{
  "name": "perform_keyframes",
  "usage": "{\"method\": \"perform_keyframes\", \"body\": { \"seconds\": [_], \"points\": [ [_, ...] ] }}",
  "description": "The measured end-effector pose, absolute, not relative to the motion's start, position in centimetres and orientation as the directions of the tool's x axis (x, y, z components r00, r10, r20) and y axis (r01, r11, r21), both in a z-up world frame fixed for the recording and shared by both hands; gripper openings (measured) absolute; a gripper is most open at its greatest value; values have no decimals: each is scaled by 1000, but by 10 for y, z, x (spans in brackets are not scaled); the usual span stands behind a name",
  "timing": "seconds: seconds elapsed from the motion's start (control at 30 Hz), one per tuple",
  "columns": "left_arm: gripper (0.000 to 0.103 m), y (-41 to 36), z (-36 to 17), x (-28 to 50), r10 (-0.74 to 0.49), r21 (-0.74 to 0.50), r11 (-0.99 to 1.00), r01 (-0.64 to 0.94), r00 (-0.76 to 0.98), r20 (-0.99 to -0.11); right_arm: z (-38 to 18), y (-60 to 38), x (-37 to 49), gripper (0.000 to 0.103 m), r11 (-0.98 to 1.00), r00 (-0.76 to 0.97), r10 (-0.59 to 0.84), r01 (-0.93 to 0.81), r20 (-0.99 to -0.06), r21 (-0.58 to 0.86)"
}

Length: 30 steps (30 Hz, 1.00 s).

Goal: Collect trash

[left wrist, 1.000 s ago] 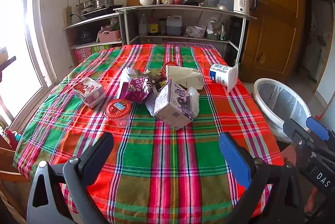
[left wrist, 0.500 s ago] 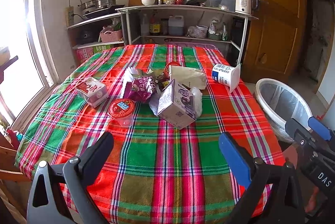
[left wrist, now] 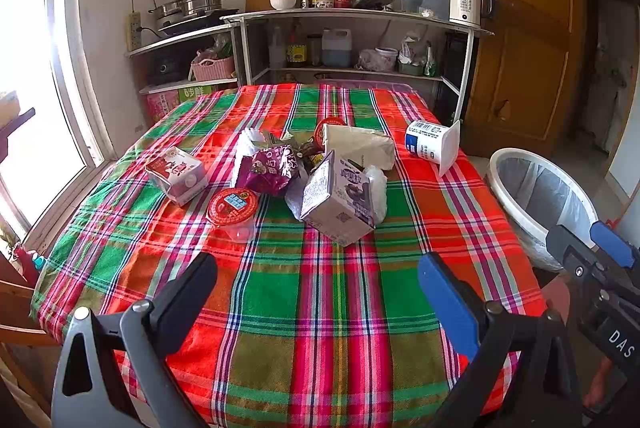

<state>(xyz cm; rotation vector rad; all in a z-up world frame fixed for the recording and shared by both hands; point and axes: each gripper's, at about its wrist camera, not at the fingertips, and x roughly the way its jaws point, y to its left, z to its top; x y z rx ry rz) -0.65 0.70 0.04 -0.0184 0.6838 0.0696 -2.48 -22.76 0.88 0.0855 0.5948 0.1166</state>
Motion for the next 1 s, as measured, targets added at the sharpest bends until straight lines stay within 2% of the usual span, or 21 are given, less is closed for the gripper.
{"method": "perform_keyframes", "body": {
  "seconds": [1.0],
  "points": [
    [102,7,1,-6,63,7,997,-75,773,-631,9,-228,-25,86,990,820,133,-84,-557,113]
  ]
}}
